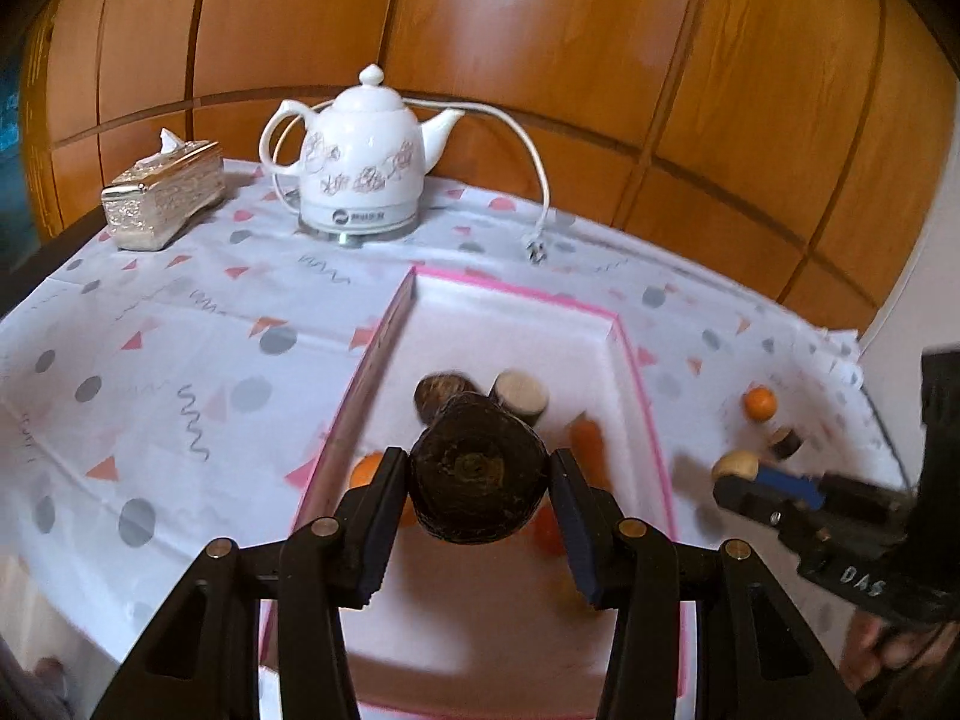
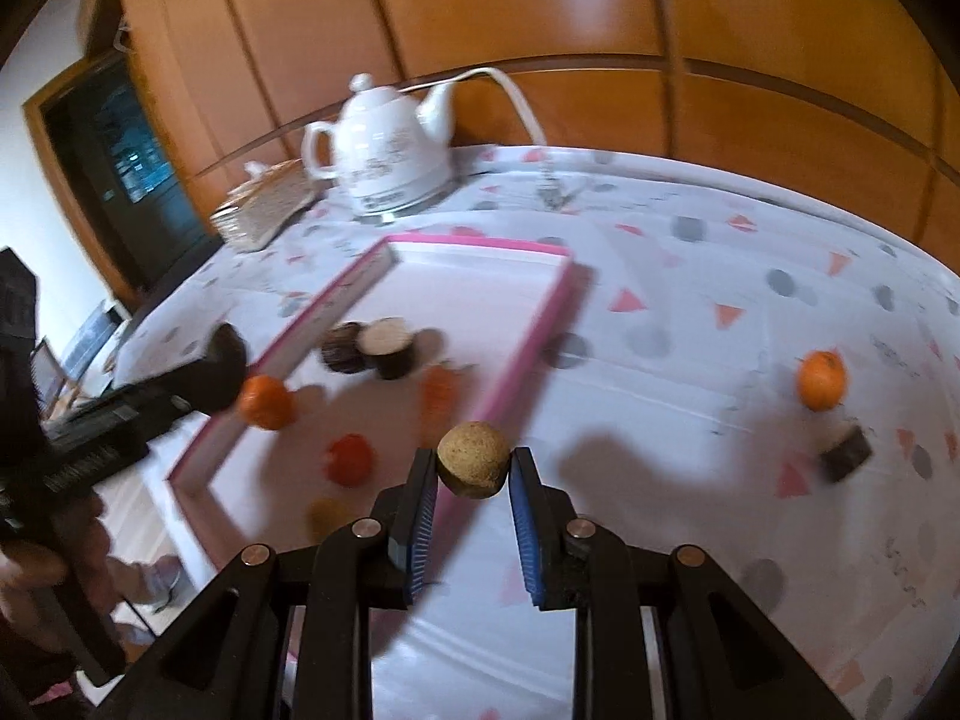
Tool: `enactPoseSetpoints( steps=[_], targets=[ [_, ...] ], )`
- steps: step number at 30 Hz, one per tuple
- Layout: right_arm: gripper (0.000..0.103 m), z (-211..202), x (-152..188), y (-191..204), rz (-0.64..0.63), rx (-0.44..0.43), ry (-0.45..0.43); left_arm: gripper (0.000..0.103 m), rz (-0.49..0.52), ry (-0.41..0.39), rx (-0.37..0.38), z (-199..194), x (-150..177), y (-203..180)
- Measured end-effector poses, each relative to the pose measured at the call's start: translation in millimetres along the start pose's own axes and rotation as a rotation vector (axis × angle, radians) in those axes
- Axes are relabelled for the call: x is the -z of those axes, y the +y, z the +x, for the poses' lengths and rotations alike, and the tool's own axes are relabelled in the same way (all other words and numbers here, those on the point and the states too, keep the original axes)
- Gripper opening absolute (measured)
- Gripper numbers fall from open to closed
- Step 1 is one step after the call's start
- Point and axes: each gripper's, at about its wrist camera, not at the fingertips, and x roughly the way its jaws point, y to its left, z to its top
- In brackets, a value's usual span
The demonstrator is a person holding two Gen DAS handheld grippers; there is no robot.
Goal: Organize fruits
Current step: 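Carry the dark fruit toward the tray with the left tool while the right tool grasps the beige fruit, then release the dark fruit in the tray with the left tool while the right tool drops the beige fruit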
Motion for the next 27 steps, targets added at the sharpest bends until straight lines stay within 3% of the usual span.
enactPoseSetpoints(
  steps=[10, 18, 27],
  targets=[
    [0.024, 23.0, -3.6, 34.4, -0.087, -0.021, 0.049, 0.048, 0.013, 0.039, -0.032, 13.9, 8.2, -4.2],
    [0.024, 28.2, 2.1, 35.8, -0.071, -0.025, 0.072, 0.048, 0.025, 0.05, -0.044, 21.4, 9.0, -4.9],
    [0.025, 44.3, -13.8, 35.2, -0.062, -0.005, 0.085, 0.049, 0.027, 0.052, -0.061, 30.4, 5.0, 0.9]
  ],
)
